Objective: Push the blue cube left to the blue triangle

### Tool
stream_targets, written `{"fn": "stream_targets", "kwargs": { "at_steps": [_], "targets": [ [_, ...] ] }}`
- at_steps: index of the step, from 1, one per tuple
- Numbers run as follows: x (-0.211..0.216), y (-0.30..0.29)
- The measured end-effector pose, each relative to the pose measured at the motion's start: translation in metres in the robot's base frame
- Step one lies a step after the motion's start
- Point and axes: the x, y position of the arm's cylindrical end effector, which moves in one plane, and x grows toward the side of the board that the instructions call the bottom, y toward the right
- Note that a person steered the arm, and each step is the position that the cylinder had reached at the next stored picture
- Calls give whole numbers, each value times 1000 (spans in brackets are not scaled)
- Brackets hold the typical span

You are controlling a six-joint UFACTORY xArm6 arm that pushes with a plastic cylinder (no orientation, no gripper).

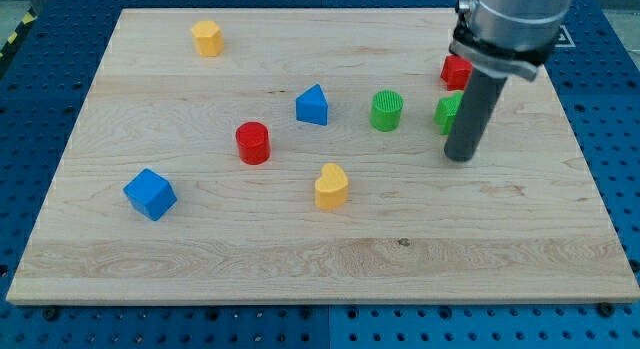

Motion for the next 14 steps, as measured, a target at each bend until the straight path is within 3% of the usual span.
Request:
{"fn": "stream_targets", "kwargs": {
  "at_steps": [1,3,5,7,10,14],
  "targets": [
    [54,9],
    [117,-152],
    [115,-332],
    [84,-365],
    [59,-320],
    [33,-328]
  ]
}}
